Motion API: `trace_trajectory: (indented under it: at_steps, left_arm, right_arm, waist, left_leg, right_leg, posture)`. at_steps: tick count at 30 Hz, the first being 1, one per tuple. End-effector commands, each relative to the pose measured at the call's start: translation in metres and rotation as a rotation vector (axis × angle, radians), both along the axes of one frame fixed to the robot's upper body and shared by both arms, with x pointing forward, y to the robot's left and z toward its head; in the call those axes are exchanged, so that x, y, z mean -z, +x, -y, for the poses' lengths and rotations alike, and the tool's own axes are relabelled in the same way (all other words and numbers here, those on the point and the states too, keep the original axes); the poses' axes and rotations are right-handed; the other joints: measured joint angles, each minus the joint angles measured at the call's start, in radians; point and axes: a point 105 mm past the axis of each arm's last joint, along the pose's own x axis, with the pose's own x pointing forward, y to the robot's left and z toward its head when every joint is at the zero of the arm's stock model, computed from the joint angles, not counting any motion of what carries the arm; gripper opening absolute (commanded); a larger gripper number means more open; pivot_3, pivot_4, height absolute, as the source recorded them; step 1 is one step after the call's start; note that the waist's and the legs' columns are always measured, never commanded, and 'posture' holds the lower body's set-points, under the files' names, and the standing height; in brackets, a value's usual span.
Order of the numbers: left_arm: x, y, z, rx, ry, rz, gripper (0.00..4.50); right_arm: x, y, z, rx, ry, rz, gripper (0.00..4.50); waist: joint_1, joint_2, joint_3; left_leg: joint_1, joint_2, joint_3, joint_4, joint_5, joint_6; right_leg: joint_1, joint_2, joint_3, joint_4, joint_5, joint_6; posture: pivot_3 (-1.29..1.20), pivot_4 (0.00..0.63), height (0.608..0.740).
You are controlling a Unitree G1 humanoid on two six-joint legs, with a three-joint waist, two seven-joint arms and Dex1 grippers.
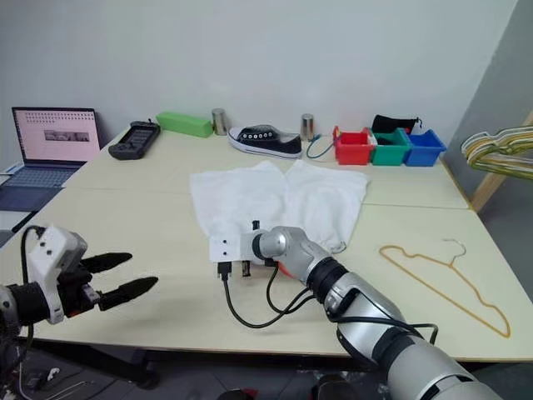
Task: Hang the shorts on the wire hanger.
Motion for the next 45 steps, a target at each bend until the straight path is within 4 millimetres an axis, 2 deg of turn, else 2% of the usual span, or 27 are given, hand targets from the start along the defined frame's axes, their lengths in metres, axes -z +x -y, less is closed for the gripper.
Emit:
trace_trajectory:
  at_steps: [1,4,8,11,15,17,18,21,25,26,29,32,34,39,44,45]
  left_arm:
    - [-0.007,0.003,0.008,0.062,0.039,0.025,4.5]
    - [-0.009,0.009,0.009,0.071,0.043,0.037,4.5]
    - [-0.01,0.012,0.012,0.106,0.052,0.036,4.5]
    - [-0.01,0.017,0.012,0.121,0.058,0.04,4.5]
    - [-0.009,0.023,0.016,0.161,0.07,0.037,4.5]
    - [-0.007,0.026,0.019,0.194,0.082,0.033,4.5]
    - [-0.006,0.027,0.019,0.204,0.089,0.032,4.5]
    - [-0.002,0.033,0.021,0.239,0.116,0.028,4.5]
    - [0.008,0.04,0.021,0.297,0.18,0.019,4.5]
    - [0.013,0.042,0.021,0.319,0.203,0.012,4.5]
    - [0.024,0.045,0.02,0.38,0.263,-0.003,4.5]
    - [0.046,0.055,0.013,0.459,0.387,-0.011,4.5]
    - [0.053,0.061,0.011,0.489,0.421,-0.005,4.5]
    - [0.067,0.089,0.008,0.52,0.505,0.052,4.5]
    - [0.079,0.107,0.005,0.557,0.568,0.066,4.5]
    - [0.08,0.109,0.005,0.56,0.575,0.065,4.32]
  right_arm:
    - [-0.008,-0.005,0.009,-0.056,0.007,-0.006,0.1]
    - [-0.003,-0.024,0.038,-0.137,-0.029,-0.084,0.1]
    - [0.005,-0.057,0.107,-0.231,-0.169,-0.184,0.1]
    - [0.001,-0.072,0.156,-0.245,-0.254,-0.256,0.1]
    - [-0.014,-0.082,0.197,-0.208,-0.261,-0.437,0.1]
    - [-0.02,-0.085,0.21,-0.185,-0.253,-0.507,0.1]
    - [-0.022,-0.086,0.212,-0.182,-0.245,-0.523,0.1]
    - [-0.027,-0.083,0.211,-0.15,-0.205,-0.546,0.57]
    - [-0.039,-0.082,0.203,-0.137,-0.146,-0.543,1.65]
    - [-0.044,-0.084,0.201,-0.141,-0.132,-0.544,1.82]
    - [-0.054,-0.09,0.199,-0.145,-0.106,-0.553,2.72]
    - [-0.06,-0.093,0.197,-0.109,-0.069,-0.553,3.49]
    - [-0.063,-0.098,0.197,-0.108,-0.061,-0.574,3.9]
    - [-0.061,-0.103,0.194,-0.07,-0.044,-0.58,3.9]
    - [-0.061,-0.105,0.19,-0.035,-0.017,-0.575,3.9]
    - [-0.062,-0.104,0.19,-0.029,-0.013,-0.574,3.93]
  waist:
    - [0.004,0.0,0.0]
    - [0.019,0.0,-0.003]
    - [0.037,0.001,-0.003]
    - [0.04,0.005,-0.009]
    - [0.03,0.01,-0.01]
    - [0.02,0.011,-0.01]
    - [0.017,0.011,-0.01]
    - [-0.001,0.011,-0.01]
    - [-0.014,0.011,-0.01]
    - [-0.017,0.012,-0.01]
    - [-0.027,0.013,-0.009]
    - [-0.031,0.013,-0.009]
    - [-0.032,0.014,-0.008]
    - [-0.037,0.014,-0.008]
    - [-0.052,0.014,-0.008]
    - [-0.055,0.015,-0.008]
  left_leg:
    - [0.0,0.0,0.0,0.0,0.0,0.0]
    - [0.0,0.0,0.0,0.0,0.0,0.0]
    - [-0.001,0.0,0.001,0.0,0.0,0.0]
    - [-0.001,0.0,0.003,0.0,0.0,0.0]
    - [0.001,0.001,0.004,0.0,0.0,0.0]
    - [0.001,0.001,0.004,0.0,0.0,0.0]
    - [0.001,0.001,0.005,0.0,0.0,0.0]
    - [0.001,0.001,0.005,0.002,0.0,0.0]
    - [0.0,0.001,0.005,0.002,0.0,0.0]
    - [0.0,0.001,0.006,0.002,0.0,0.0]
    - [-0.001,0.001,0.006,0.001,0.0,0.0]
    - [-0.002,0.001,0.006,0.001,0.0,0.0]
    - [-0.002,0.001,0.006,0.001,0.0,0.0]
    - [-0.002,0.001,0.006,0.001,0.0,0.0]
    - [-0.003,0.001,0.007,0.001,0.0,0.0]
    - [-0.003,0.001,0.007,0.001,0.0,0.0]
  right_leg:
    - [0.0,0.0,0.0,0.0,0.0,0.0]
    - [0.0,0.0,0.0,-0.001,0.0,0.0]
    - [0.002,0.0,0.0,-0.004,-0.001,0.001]
    - [0.003,0.0,0.0,-0.008,-0.001,0.001]
    - [0.003,0.0,0.001,-0.008,-0.003,-0.003]
    - [0.003,0.0,0.001,-0.007,-0.004,-0.004]
    - [0.003,0.0,0.001,-0.007,-0.004,-0.003]
    - [0.004,0.0,0.001,-0.007,-0.003,-0.003]
    - [0.003,0.0,0.002,-0.007,-0.003,-0.002]
    - [0.003,0.0,0.002,-0.007,-0.002,-0.001]
    - [0.002,0.0,0.002,-0.008,0.0,0.003]
    - [0.001,0.0,0.002,-0.009,0.0,0.003]
    - [0.001,0.0,0.002,-0.009,0.0,0.003]
    - [0.001,0.0,0.002,-0.009,0.0,0.004]
    - [0.001,0.0,0.004,-0.01,0.001,0.006]
    - [0.001,0.0,0.004,-0.01,0.001,0.006]
  posture:
    - [0.0,0.0,0.74]
    - [-0.02,0.0,0.74]
    - [-0.04,0.0,0.74]
    - [-0.06,0.0,0.74]
    - [-0.09,0.002,0.74]
    - [-0.1,0.002,0.74]
    - [-0.11,0.003,0.74]
    - [-0.12,0.006,0.74]
    - [-0.13,0.015,0.74]
    - [-0.14,0.017,0.74]
    - [-0.14,0.023,0.74]
    - [-0.15,0.028,0.74]
    - [-0.16,0.029,0.74]
    - [-0.18,0.032,0.74]
    - [-0.21,0.034,0.74]
    - [-0.22,0.034,0.74]
